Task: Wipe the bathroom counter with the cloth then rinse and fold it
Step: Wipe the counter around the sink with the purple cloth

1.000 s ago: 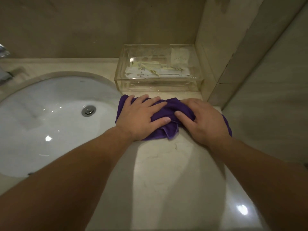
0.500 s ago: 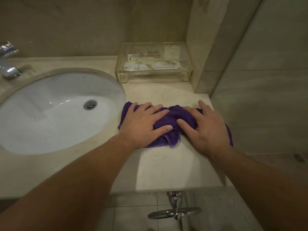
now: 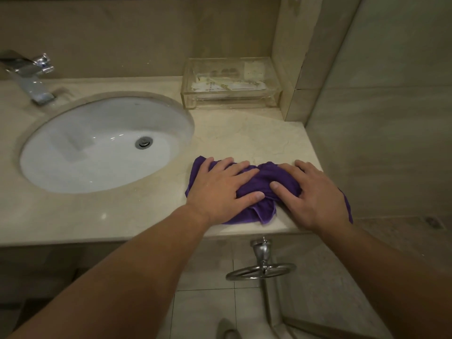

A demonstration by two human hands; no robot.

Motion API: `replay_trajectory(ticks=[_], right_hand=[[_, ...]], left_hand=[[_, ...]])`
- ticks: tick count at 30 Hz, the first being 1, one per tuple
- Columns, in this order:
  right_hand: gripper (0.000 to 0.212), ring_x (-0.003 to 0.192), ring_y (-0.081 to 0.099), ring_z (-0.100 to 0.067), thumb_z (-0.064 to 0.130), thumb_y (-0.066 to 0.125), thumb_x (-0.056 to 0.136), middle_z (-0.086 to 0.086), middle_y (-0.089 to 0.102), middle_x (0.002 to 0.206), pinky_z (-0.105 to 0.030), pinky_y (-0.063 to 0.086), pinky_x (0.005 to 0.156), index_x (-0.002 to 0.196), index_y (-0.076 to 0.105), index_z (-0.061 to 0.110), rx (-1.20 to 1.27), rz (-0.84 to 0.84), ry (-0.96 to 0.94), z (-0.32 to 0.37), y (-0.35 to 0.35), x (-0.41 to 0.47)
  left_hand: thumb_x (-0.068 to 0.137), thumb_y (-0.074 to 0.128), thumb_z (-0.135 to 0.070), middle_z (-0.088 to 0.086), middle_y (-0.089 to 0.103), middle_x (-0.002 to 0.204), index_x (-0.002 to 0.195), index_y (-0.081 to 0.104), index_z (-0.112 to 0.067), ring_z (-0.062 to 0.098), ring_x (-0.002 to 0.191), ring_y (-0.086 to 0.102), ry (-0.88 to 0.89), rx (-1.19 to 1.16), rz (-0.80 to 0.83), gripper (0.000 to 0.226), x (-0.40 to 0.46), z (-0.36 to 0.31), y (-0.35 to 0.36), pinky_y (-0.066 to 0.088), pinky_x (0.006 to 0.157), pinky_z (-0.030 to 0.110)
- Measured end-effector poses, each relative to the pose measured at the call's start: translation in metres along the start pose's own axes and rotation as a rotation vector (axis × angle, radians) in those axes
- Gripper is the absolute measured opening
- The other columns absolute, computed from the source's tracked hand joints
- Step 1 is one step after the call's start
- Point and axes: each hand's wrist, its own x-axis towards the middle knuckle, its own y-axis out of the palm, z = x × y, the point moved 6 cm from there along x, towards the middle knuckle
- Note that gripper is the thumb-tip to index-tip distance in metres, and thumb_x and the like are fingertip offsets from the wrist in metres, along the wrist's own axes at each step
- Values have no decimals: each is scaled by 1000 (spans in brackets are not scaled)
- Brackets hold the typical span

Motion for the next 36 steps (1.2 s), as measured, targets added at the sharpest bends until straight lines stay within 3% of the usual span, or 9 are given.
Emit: replay_trajectory(ticks=[11,21,36], right_hand=[[76,125,47,-22,79,22,87,2,54,138,-43,36,106,140,52,35,21,-37,14,48,5,-17],[76,133,44,-20,79,21,87,1,51,145,-44,34,112,143,49,35,-52,57,-137,127,43,1],[74,124,47,-23,76,25,86,1,51,143,-41,37,109,142,49,35,-16,125,-242,246,83,6]], left_hand=[[94,18,-74,-18,26,162,154,30,-40,13,150,17,47,-13,25,69,-40,15,0,2,123,49],[92,13,-75,-19,27,161,152,32,-41,12,150,18,-55,-20,0,72,-83,88,-11,4,123,49],[92,17,-74,-18,32,159,149,38,-41,13,149,22,-207,-25,-43,69,-154,186,-24,7,122,48]])
